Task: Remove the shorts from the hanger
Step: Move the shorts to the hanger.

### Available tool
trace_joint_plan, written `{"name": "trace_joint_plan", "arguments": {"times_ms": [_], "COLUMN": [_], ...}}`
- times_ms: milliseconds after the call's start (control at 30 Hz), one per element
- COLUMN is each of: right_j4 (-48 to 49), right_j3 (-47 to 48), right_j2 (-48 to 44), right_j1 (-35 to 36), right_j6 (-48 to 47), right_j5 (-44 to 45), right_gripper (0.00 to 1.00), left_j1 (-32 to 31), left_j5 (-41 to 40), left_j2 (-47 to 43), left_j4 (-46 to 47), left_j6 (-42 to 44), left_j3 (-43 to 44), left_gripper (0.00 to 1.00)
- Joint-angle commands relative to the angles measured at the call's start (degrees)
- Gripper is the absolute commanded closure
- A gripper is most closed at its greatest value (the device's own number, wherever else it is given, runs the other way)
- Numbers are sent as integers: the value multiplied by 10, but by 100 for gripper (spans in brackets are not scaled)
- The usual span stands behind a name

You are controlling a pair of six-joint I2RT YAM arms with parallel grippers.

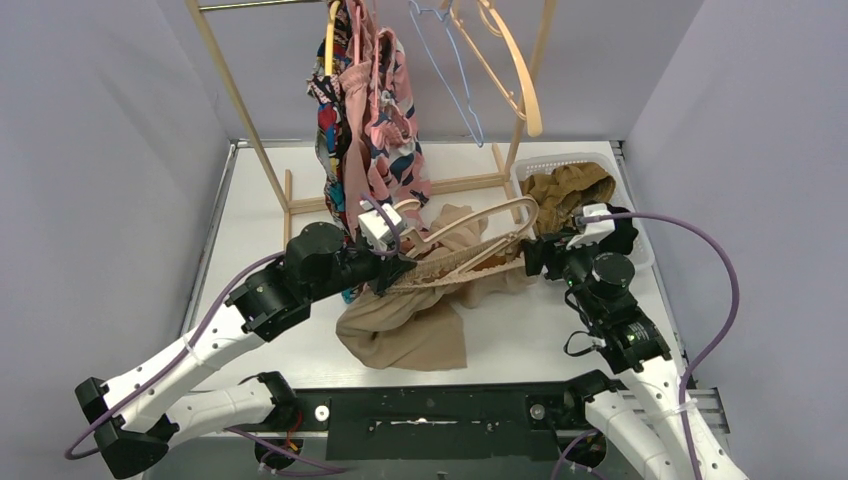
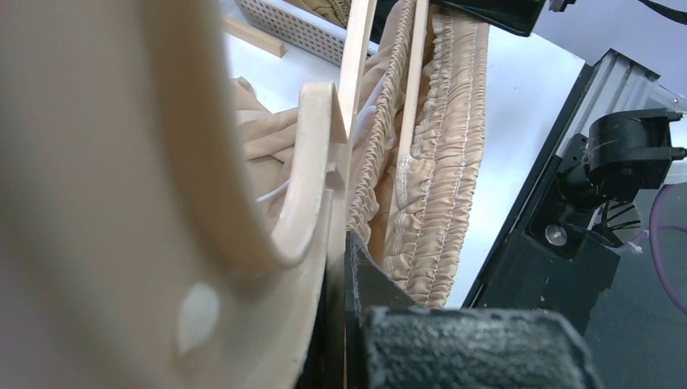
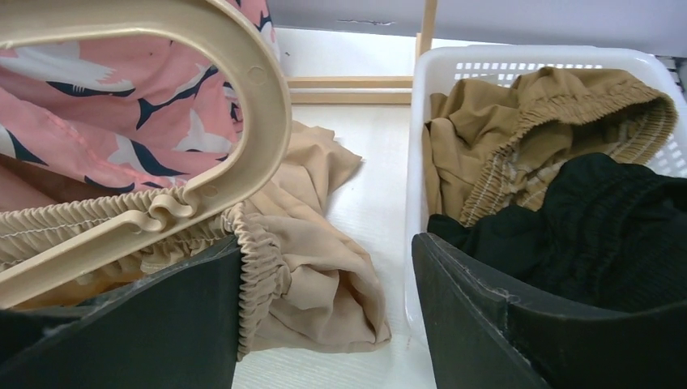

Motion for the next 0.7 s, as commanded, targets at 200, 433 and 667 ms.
{"name": "trace_joint_plan", "arguments": {"times_ms": [200,433,667], "right_j4": [-1,26,-6], "right_j3": [34,40,107], "right_j2": [-37,-51,31], "right_j1": [-12,-12,-12], "right_j6": [51,62,50], "right_j5": [175,21,-255], "right_gripper": [22,12,17], "left_j1": [4,4,4], "left_j5": [-34,-45,-37], "left_j2": [-3,-7,-6], "left_j4": [-10,-22,-18], "left_j6": [-2,-5,-6], "left_j3": [15,20,25], "left_gripper": [100,100,100]}}
